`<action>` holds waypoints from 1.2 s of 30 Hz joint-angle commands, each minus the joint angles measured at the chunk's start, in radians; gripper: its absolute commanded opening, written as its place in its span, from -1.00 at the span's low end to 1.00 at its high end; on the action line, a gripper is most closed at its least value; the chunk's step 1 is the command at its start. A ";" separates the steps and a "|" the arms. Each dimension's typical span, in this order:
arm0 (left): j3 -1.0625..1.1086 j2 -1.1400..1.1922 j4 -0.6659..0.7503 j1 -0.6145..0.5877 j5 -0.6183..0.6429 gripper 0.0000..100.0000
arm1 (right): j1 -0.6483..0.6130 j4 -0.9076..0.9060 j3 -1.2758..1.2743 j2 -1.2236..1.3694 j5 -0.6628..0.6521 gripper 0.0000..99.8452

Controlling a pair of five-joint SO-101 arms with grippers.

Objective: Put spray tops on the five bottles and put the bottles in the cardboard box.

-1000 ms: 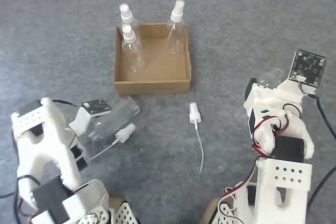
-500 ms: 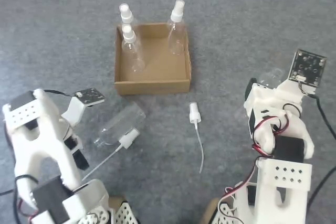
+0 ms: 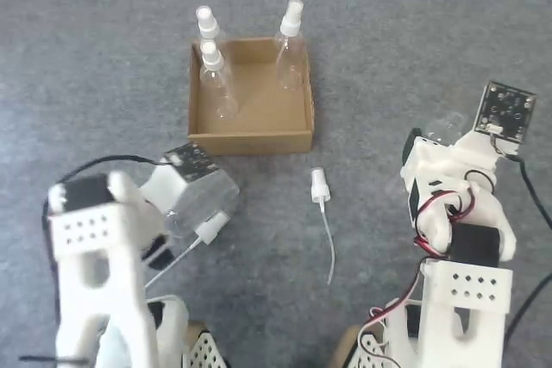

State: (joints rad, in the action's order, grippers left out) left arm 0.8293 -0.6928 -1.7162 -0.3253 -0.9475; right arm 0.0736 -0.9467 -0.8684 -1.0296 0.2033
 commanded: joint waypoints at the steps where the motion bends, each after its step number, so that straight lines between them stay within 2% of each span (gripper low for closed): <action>1: 0.002 -0.169 0.023 0.163 0.173 -0.68 | 0.005 0.025 0.005 -0.027 0.003 -0.84; 5: -0.004 -0.118 0.029 0.258 0.204 -0.68 | 0.005 0.051 -0.008 -0.027 0.003 -0.84; 10: -0.074 0.037 0.032 0.313 0.241 -0.68 | 0.005 0.076 -0.023 -0.027 0.003 -0.84; 14: -0.099 0.173 0.141 0.371 0.328 -0.68 | 0.005 0.076 -0.023 -0.027 0.003 -0.84; 25: -0.097 0.408 0.387 0.400 0.417 -0.68 | 0.005 0.076 -0.025 -0.027 0.003 -0.84; 36: -0.104 0.559 0.520 0.400 0.422 -0.69 | 0.005 0.076 -0.025 -0.027 0.003 -0.84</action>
State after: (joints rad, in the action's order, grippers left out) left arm 0.7802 -0.1588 -1.2528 0.0660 -0.5363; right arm 0.0736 -0.8930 -0.9053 -1.0296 0.2033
